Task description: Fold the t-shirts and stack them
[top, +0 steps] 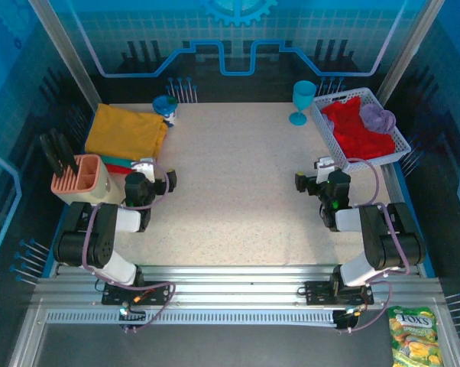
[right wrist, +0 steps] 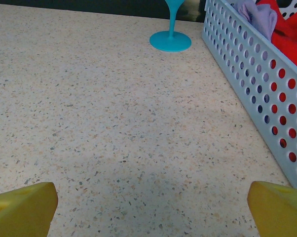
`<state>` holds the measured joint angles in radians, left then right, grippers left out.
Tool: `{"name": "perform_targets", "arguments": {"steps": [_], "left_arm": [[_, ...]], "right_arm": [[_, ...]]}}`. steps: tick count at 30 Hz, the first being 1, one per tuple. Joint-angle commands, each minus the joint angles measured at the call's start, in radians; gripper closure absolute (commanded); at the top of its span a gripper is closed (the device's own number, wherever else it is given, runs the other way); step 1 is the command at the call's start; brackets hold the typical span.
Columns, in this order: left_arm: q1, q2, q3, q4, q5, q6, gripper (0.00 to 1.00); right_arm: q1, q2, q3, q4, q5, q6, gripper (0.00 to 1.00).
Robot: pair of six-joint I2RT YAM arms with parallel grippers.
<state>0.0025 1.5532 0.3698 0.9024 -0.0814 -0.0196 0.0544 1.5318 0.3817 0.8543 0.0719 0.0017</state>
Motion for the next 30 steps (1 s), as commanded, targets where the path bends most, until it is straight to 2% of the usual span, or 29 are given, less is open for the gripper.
{"name": "perform_targets", "arguments": {"steps": [1, 4, 7, 11, 16, 20, 23, 25, 30], "left_arm": [[-0.002, -0.002, 0.018, 0.003, 0.02, 0.017, 0.01], [-0.002, -0.026, 0.03, -0.036, -0.006, 0.006, 0.01], [-0.002, -0.064, 0.081, -0.156, -0.009, 0.007, 0.01], [-0.004, -0.132, 0.196, -0.407, -0.049, -0.004, 0.01], [-0.004, -0.218, 0.408, -0.752, -0.056, -0.14, 0.01], [-0.005, -0.241, 0.613, -1.065, 0.003, -0.217, 0.01], [-0.008, -0.26, 0.688, -1.197, 0.069, -0.257, 0.01], [-0.013, -0.284, 0.703, -1.242, 0.123, -0.279, 0.01], [-0.032, -0.36, 0.72, -1.352, 0.208, -0.281, 0.01]], "right_arm": [[0.026, 0.007, 0.013, 0.044, 0.033, -0.02, 0.0], [0.043, -0.029, 0.008, 0.026, 0.055, -0.033, 0.0], [0.068, -0.112, 0.038, -0.088, 0.123, -0.041, 0.0], [0.119, -0.199, 0.154, -0.345, 0.253, -0.034, 0.0], [0.109, -0.255, 0.343, -0.668, 0.265, 0.075, 0.0], [0.054, -0.202, 0.611, -1.039, 0.205, 0.21, 0.0], [0.014, -0.114, 0.805, -1.245, 0.185, 0.268, 0.0], [-0.02, -0.068, 0.886, -1.315, 0.177, 0.305, 0.0], [-0.123, 0.027, 0.983, -1.355, 0.19, 0.405, 0.04]]}}
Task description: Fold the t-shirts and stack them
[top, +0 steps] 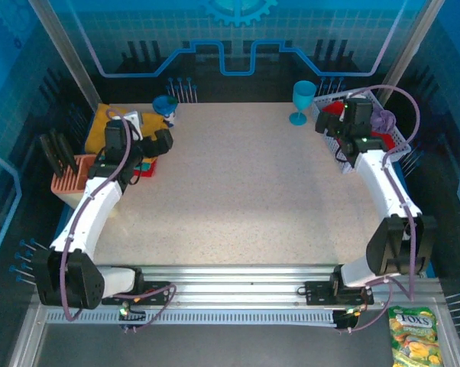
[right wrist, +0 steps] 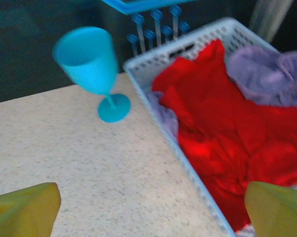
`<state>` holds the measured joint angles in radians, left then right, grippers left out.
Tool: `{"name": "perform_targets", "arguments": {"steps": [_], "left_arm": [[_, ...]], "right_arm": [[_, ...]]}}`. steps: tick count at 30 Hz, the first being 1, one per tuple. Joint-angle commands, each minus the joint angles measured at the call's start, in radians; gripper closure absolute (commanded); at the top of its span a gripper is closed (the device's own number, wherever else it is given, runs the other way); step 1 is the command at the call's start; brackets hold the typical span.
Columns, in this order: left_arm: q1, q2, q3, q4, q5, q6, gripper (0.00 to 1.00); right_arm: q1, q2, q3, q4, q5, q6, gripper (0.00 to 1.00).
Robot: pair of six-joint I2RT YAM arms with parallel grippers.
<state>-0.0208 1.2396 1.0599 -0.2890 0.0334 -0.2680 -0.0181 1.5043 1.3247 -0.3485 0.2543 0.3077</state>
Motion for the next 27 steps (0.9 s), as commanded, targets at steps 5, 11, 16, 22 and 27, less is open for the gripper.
{"name": "perform_targets", "arguments": {"steps": [5, 11, 16, 22, 27], "left_arm": [[-0.01, -0.1, 0.015, -0.248, 0.167, -0.003, 0.01], [-0.013, -0.155, -0.073, -0.202, 0.208, -0.01, 0.01], [-0.017, -0.187, -0.116, -0.175, 0.222, -0.017, 0.01], [-0.021, -0.193, -0.132, -0.153, 0.237, -0.02, 0.01], [-0.022, -0.192, -0.133, -0.151, 0.235, -0.022, 0.01]], "right_arm": [[-0.138, 0.21, 0.169, -0.196, -0.035, 0.162, 0.08], [-0.202, 0.363, 0.268, -0.159, -0.099, 0.224, 0.17], [-0.216, 0.511, 0.402, -0.18, -0.121, 0.241, 0.25], [-0.221, 0.649, 0.524, -0.216, -0.175, 0.238, 0.32], [-0.221, 0.676, 0.51, -0.217, -0.199, 0.243, 0.32]]}}
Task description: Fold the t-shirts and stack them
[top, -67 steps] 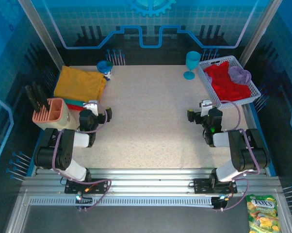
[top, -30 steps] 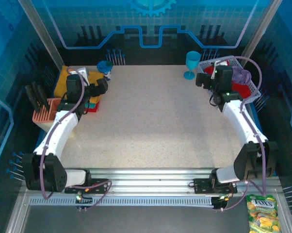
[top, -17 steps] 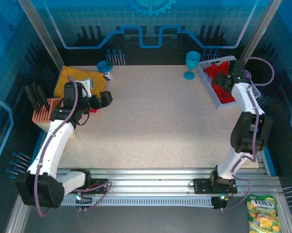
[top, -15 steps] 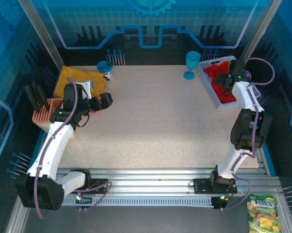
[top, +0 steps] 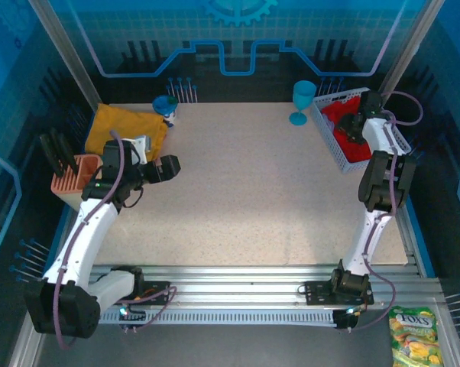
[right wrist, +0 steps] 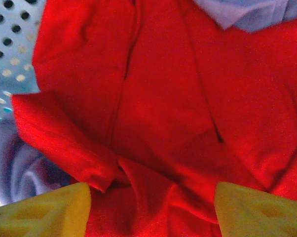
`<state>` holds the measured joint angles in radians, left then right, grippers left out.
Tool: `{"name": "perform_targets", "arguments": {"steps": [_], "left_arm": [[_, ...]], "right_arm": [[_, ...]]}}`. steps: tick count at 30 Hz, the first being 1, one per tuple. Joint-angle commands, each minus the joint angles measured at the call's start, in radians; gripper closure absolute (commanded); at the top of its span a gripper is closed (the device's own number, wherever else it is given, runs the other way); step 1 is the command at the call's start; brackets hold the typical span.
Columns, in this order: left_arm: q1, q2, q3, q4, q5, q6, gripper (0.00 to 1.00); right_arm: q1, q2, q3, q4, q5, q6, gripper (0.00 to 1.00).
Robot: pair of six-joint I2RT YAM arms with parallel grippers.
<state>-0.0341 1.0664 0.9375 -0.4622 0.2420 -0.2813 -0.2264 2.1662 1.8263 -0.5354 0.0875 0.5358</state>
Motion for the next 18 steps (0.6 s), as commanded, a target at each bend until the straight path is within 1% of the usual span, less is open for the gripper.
{"name": "perform_targets", "arguments": {"steps": [1, 3, 6, 7, 9, 10, 12, 13, 15, 18], "left_arm": [[-0.009, -0.019, -0.012, 0.023, 0.025, -0.009, 0.01], [-0.01, -0.019, -0.012, 0.024, 0.023, -0.011, 0.01], [-0.01, -0.022, -0.012, 0.026, 0.024, -0.013, 0.01], [-0.01, -0.023, -0.012, 0.025, 0.022, -0.013, 0.01], [-0.013, -0.028, -0.015, 0.024, 0.02, -0.013, 0.01], [-0.013, -0.032, -0.018, 0.025, 0.016, -0.015, 0.01], [-0.015, -0.037, -0.024, 0.028, 0.014, -0.017, 0.01], [-0.016, -0.038, -0.026, 0.03, 0.012, -0.018, 0.01], [-0.02, -0.039, -0.024, 0.028, 0.01, -0.017, 0.01], [-0.026, -0.042, -0.026, 0.027, 0.007, -0.019, 0.01]], "right_arm": [[-0.013, 0.013, -0.004, -0.022, -0.034, 0.017, 0.33], [-0.014, 0.021, -0.009, -0.022, -0.04, 0.021, 0.37], [-0.016, 0.042, -0.003, -0.026, -0.05, 0.023, 0.4], [-0.017, 0.052, 0.0, -0.024, -0.063, 0.02, 0.43], [-0.017, 0.061, 0.002, -0.027, -0.092, 0.019, 0.43], [-0.017, 0.063, -0.009, -0.014, -0.113, 0.02, 0.42], [-0.016, 0.069, -0.018, -0.005, -0.135, 0.022, 0.32], [-0.017, 0.076, -0.016, -0.007, -0.141, 0.02, 0.31], [-0.016, 0.082, -0.018, -0.008, -0.145, 0.018, 0.33], [-0.016, 0.081, -0.031, 0.005, -0.149, 0.022, 0.48]]}}
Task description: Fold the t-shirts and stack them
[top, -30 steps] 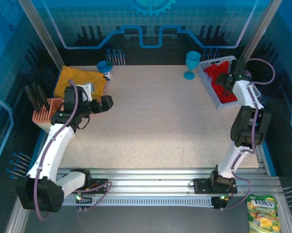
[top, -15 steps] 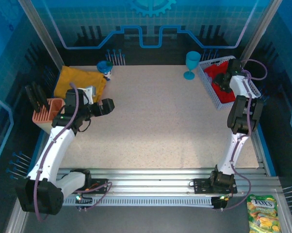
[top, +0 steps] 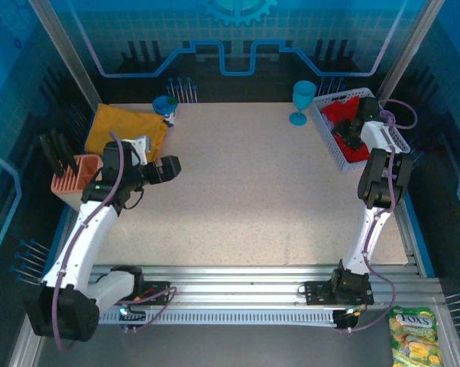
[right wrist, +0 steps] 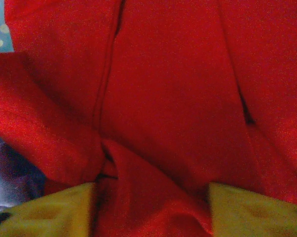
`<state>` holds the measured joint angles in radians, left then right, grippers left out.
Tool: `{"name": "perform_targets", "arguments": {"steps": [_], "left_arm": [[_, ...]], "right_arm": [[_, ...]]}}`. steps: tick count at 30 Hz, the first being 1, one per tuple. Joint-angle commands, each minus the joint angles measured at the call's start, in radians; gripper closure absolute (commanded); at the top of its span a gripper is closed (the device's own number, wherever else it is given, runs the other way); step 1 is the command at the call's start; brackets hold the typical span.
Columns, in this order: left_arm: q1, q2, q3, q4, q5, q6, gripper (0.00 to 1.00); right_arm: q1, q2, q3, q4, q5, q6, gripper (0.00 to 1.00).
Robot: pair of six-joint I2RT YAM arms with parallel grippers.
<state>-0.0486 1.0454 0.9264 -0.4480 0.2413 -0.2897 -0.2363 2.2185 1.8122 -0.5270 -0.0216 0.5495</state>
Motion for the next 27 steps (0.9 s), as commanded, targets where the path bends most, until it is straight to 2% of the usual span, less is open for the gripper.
{"name": "perform_targets", "arguments": {"steps": [1, 5, 7, 19, 23, 27], "left_arm": [[-0.013, -0.022, -0.016, 0.012, 0.007, -0.013, 0.01], [-0.017, -0.031, -0.029, 0.018, 0.004, -0.023, 0.01], [-0.018, -0.031, -0.032, 0.021, 0.005, -0.028, 0.01], [-0.031, -0.002, -0.024, 0.057, 0.022, -0.075, 0.01], [-0.035, -0.001, -0.014, 0.048, 0.021, -0.074, 0.01], [-0.037, -0.012, -0.006, 0.029, 0.017, -0.063, 0.01]], "right_arm": [[-0.006, 0.024, -0.019, 0.002, -0.041, 0.009, 0.54], [-0.008, -0.007, -0.022, 0.012, -0.042, 0.01, 0.88], [-0.006, -0.044, -0.025, 0.016, -0.026, 0.01, 0.94], [0.061, -0.323, -0.004, 0.02, 0.175, -0.066, 0.99], [0.065, -0.315, -0.013, -0.009, 0.263, -0.043, 0.97], [0.066, -0.269, -0.024, -0.002, 0.259, -0.049, 0.94]]}}
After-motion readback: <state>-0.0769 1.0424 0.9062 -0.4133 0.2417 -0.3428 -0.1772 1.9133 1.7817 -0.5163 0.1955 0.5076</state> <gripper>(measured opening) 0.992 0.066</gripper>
